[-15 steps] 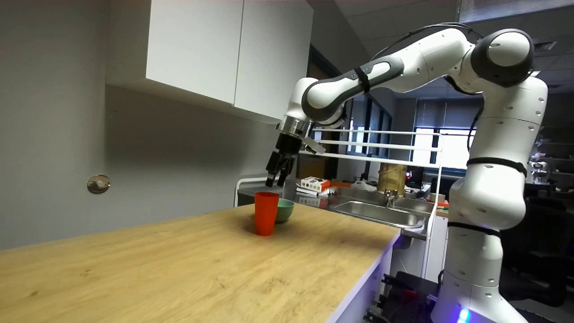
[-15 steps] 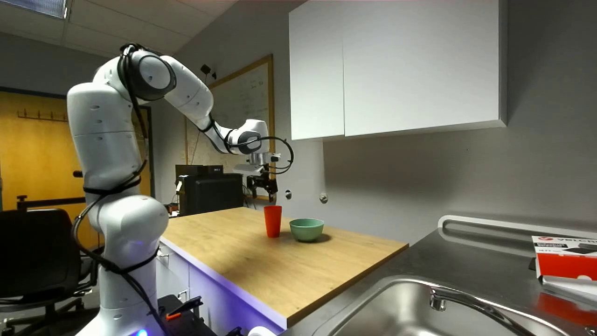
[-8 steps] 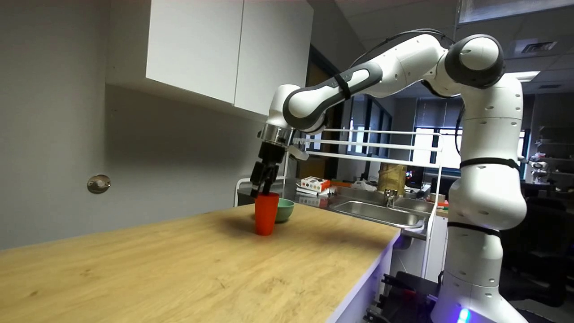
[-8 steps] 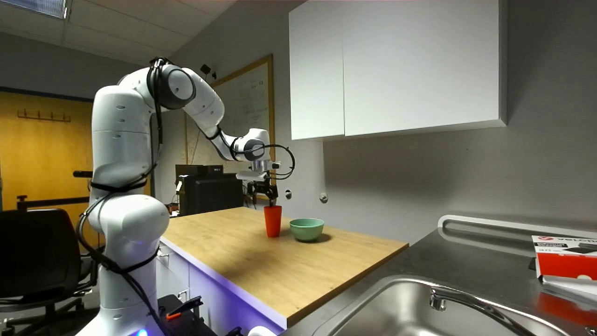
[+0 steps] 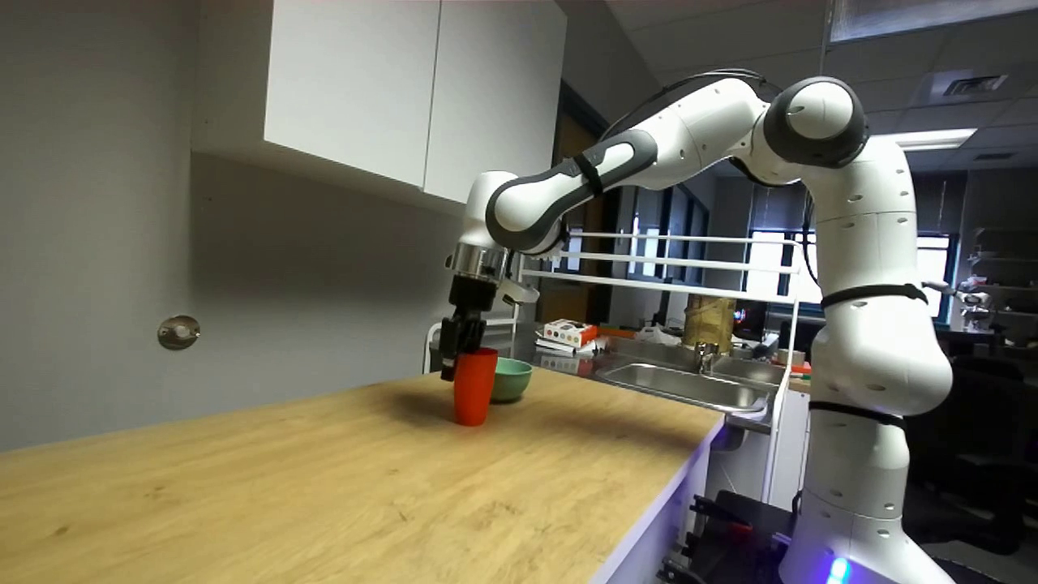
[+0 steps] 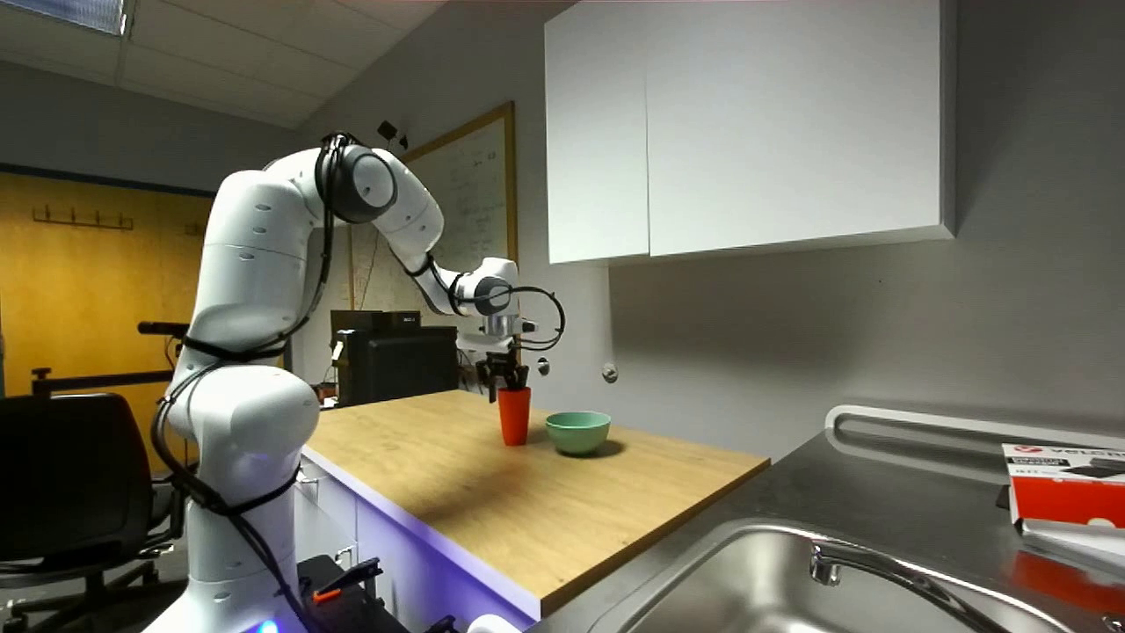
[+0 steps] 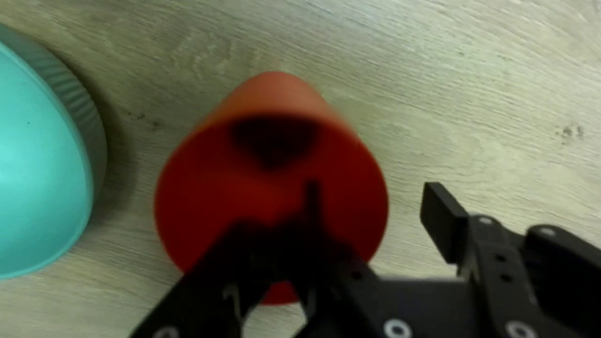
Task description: Pour the contents in the cup into the bowl.
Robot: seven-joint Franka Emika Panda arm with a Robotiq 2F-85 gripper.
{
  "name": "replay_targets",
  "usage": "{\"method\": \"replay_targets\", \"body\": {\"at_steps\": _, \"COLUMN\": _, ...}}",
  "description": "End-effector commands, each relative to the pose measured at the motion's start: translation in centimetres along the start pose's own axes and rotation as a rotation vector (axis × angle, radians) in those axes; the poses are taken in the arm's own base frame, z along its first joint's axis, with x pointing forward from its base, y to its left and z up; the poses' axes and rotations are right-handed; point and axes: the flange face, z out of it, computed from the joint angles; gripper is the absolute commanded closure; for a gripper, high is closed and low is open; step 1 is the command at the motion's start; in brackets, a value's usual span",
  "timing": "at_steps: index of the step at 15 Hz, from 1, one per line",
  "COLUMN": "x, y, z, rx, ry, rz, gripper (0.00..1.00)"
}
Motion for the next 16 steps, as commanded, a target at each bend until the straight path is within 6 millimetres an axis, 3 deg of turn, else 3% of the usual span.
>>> {"method": "replay_targets", "body": {"at_steps": 1, "x": 1.2, "y": -0.1, "z": -0.4, "rx": -0.025, "ry": -0.017, "rz": 0.004, "gripper": 0.71}}
{"method": "replay_targets", "body": {"at_steps": 4, "x": 1.5, "y": 0.0, "z": -1.0, "rx": -0.040, "ry": -0.012, "rz": 0.003, "gripper": 0.96}}
{"method": "replay_targets", "body": {"at_steps": 5, "x": 1.5, "y": 0.0, "z": -1.3, "rx": -0.046, "ry": -0.011, "rz": -0.001, "gripper": 0.99}}
{"method": "replay_targets", "body": {"at_steps": 12, "x": 1.8, "y": 0.0, "z": -6.4, "rx": -0.017, "ry": 0.049, "rz": -0.061, "gripper": 0.99}}
{"method": "replay_targets", "body": {"at_steps": 16, "x": 1.8, "y": 2.3, "z": -10.3, "rx": 0.061, "ry": 0.143, "rz": -0.076, "gripper": 0.99}}
